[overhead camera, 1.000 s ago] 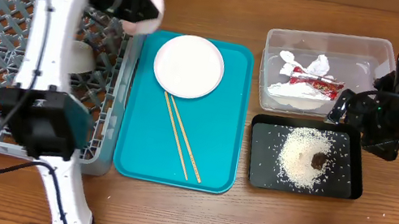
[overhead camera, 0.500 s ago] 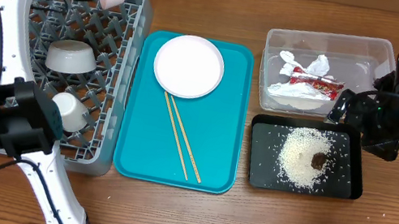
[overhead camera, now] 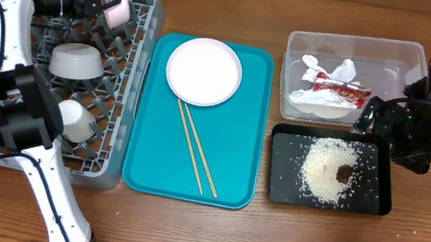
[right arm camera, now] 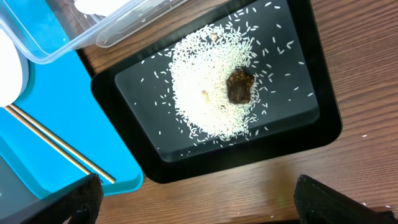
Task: Sort waste into correct bins and load items into the dishwasher
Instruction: 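Carry the pink bowl with left gripper into the rack and release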
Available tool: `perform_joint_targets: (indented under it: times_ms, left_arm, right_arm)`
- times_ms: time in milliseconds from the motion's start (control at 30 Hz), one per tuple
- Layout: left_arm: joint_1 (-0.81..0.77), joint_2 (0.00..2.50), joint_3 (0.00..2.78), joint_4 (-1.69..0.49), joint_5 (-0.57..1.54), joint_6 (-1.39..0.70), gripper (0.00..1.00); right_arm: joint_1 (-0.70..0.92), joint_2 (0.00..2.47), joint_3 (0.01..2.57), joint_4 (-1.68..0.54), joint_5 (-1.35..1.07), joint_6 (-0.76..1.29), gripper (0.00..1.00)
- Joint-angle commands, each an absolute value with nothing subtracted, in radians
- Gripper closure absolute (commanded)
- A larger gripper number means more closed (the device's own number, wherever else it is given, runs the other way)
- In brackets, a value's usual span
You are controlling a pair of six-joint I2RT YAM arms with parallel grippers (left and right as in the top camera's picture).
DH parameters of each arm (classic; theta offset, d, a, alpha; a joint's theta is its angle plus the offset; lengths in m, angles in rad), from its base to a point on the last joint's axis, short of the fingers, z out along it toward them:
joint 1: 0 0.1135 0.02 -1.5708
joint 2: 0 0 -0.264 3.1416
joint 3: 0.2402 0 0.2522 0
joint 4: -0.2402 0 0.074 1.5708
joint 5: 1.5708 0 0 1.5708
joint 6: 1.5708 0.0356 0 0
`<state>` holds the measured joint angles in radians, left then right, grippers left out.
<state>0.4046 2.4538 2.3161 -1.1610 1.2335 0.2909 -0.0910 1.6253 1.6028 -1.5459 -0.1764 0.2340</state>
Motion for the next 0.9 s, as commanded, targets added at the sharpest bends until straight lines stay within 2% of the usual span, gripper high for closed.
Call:
perform_joint_targets:
  times_ms: [0,33,67,133,200,400,533,867]
  left_arm:
    - [0.446,2.472,2.332,-1.18,1.246,0.284,0.87]
    - [0.453,2.472,2.332,-1.185,1.246,0.284,0.74]
    - [0.46,2.472,2.332,-1.193,1.246,0.285,0.7]
    - [0.475,2.472,2.332,-1.206,1.246,0.284,0.69]
    - [0.491,2.472,2.332,-1.229,1.246,0.284,0.59]
    - [0.53,2.472,2.332,-1.317,1.217,0.285,0.0]
    - [0.56,2.459,2.333,-1.409,1.099,0.303,0.0]
    - [0.602,2.306,2.333,-1.452,1.071,0.311,0.0]
  right_arm:
    - [-0.092,1.6,1.63,-1.549,-0.177,0.233,0.0]
    - [-0.092,1.6,1.63,-1.549,-0.177,0.233,0.0]
    - [-0.092,1.6,1.63,-1.55,-0.177,0.233,0.0]
    - [-0.092,1.6,1.63,-1.55,-0.177,0.233,0.0]
    - [-0.092,1.6,1.63,-1.551,-0.177,0.233,0.0]
    - [-0.092,1.6,1.63,-1.555,-0.177,0.233,0.0]
    - [-0.092,1.6,1.63,-1.559,-0.176,0.232,0.0]
    - [-0.092,1.6,1.63,-1.559,-0.176,0.232,0.0]
